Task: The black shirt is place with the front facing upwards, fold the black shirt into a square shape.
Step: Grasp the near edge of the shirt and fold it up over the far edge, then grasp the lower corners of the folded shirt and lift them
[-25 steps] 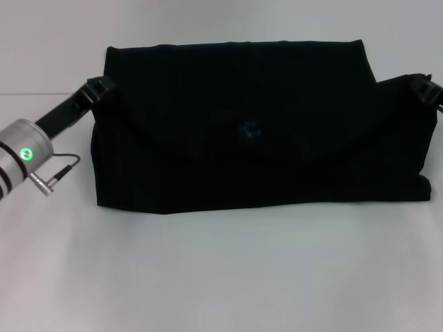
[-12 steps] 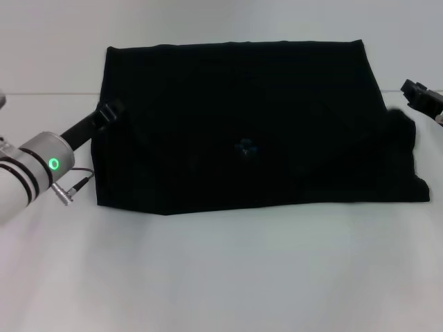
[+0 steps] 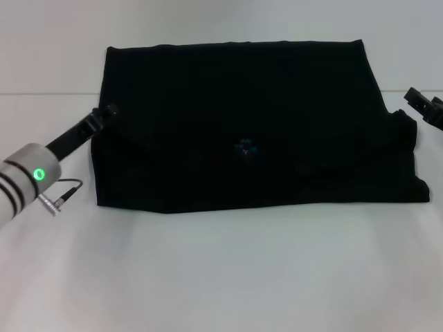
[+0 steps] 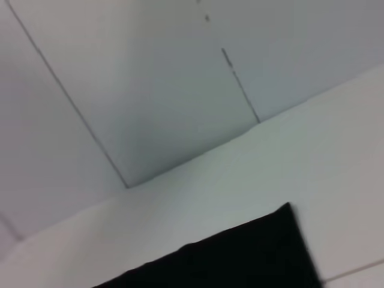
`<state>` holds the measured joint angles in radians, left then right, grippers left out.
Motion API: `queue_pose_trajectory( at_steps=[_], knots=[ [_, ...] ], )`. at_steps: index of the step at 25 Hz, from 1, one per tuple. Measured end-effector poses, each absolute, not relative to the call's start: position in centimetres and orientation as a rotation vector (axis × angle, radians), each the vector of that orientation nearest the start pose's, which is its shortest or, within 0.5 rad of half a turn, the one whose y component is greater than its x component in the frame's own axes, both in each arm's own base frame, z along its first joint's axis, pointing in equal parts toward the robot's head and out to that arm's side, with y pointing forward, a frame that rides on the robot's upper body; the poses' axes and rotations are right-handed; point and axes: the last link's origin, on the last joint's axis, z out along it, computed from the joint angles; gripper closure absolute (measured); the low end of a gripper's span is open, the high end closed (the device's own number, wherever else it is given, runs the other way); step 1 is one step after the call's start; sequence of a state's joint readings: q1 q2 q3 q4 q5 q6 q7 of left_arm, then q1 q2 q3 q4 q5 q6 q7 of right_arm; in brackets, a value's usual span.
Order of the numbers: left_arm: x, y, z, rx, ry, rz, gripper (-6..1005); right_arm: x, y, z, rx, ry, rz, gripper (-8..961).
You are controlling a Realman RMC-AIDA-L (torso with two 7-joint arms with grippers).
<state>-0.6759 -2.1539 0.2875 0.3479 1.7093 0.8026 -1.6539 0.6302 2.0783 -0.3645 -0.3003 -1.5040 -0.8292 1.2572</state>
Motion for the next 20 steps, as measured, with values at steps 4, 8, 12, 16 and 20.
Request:
queue_pose_trajectory(
  at_steps=[4,8,12,16,20],
  knots=[
    [-31.7,39.5,0.0,-1.594,-1.541,-1.018,531,33.1,38.4,2.3,-1.76,1.149,0.912,397],
    [-32.1,38.2,0.9,-1.705,-1.614,-0.981,358,33.0,36.3,2.1,-1.966,1.138,0.899,199],
    [-32.6,36.7,1.8,-1.837,-1.681,-0.852,230,33.0,34.0,1.5,-2.197,1.115,0.828,102],
    [-33.2,36.0,2.3,-1.874,-1.682,-0.763,143,32.9,32.5,0.4,-2.375,1.065,0.718,53],
    [-33.3,35.7,2.1,-1.902,-1.686,-0.727,142,32.6,31.9,-0.6,-2.457,1.046,0.666,54]
  ],
)
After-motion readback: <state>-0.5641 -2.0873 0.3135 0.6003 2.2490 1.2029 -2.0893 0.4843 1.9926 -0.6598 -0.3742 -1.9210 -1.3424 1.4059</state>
